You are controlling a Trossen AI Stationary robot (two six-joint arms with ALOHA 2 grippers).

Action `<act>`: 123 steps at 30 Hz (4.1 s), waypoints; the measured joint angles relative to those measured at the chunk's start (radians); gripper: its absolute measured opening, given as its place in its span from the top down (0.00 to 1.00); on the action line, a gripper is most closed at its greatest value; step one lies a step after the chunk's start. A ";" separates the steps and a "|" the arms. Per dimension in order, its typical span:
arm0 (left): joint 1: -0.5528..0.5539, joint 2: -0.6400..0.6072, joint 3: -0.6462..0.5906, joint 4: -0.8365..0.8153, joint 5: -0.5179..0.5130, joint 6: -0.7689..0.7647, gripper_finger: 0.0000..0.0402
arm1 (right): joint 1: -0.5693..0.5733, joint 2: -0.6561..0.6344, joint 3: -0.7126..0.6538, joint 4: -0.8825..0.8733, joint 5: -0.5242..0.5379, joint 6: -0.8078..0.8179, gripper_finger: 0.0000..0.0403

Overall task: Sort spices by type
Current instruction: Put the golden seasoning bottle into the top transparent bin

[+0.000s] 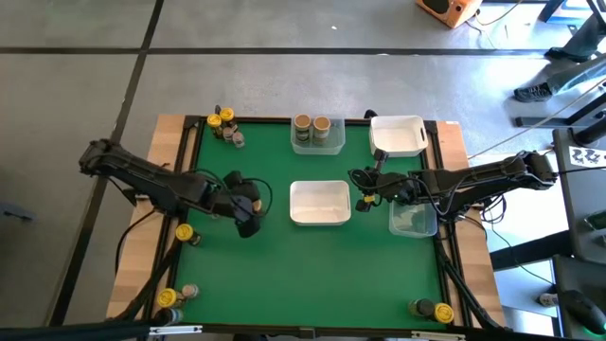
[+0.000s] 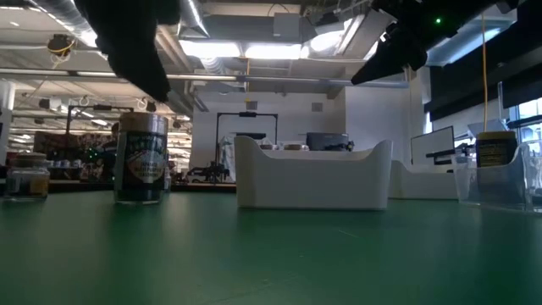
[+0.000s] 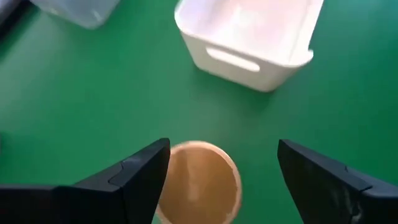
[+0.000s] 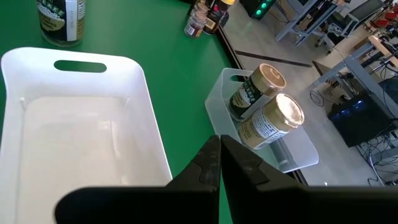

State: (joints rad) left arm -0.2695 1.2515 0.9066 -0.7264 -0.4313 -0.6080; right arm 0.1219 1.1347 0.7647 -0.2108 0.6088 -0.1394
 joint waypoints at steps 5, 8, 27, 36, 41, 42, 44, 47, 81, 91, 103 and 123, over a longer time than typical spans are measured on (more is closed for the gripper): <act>0.000 0.035 0.000 -0.064 0.014 -0.057 0.26 | 0.000 0.000 0.000 0.000 0.000 0.000 0.96; 0.000 0.053 0.000 -0.106 0.009 -0.078 0.26 | 0.000 0.000 0.000 0.000 0.000 0.000 0.96; 0.034 0.107 0.005 -0.071 0.003 -0.072 0.26 | 0.000 0.000 0.000 0.001 0.000 0.000 0.96; 0.034 0.072 0.027 -0.093 0.066 -0.074 0.26 | 0.000 0.000 0.000 0.005 -0.018 0.000 0.96; 0.034 0.048 0.052 -0.110 0.059 -0.054 0.26 | 0.000 0.000 0.000 0.011 -0.019 0.000 0.96; 0.034 0.048 0.052 -0.112 0.053 -0.051 0.26 | 0.000 0.000 0.000 0.011 -0.018 0.000 0.96; 0.035 0.051 0.052 -0.108 0.045 -0.044 0.26 | 0.000 0.000 0.000 0.010 -0.019 0.000 0.96; 0.034 0.049 0.052 -0.088 0.037 -0.049 0.26 | 0.000 0.000 0.000 0.010 -0.019 0.000 0.96; 0.056 0.047 0.053 -0.197 0.083 -0.104 0.03 | 0.000 0.000 0.000 0.028 -0.019 0.000 0.96; 0.047 0.072 0.045 -0.165 0.089 -0.129 0.01 | 0.000 0.000 0.000 0.026 -0.019 0.000 0.96; 0.047 0.156 0.044 -0.162 0.070 -0.091 0.01 | 0.000 0.000 0.000 0.025 -0.019 0.000 0.96; 0.067 0.252 0.043 -0.153 0.136 -0.126 0.01 | 0.000 0.000 0.000 0.027 -0.019 0.000 0.96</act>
State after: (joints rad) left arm -0.2030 1.5034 0.9501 -0.8798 -0.2958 -0.7338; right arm 0.1219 1.1351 0.7647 -0.1842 0.5901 -0.1396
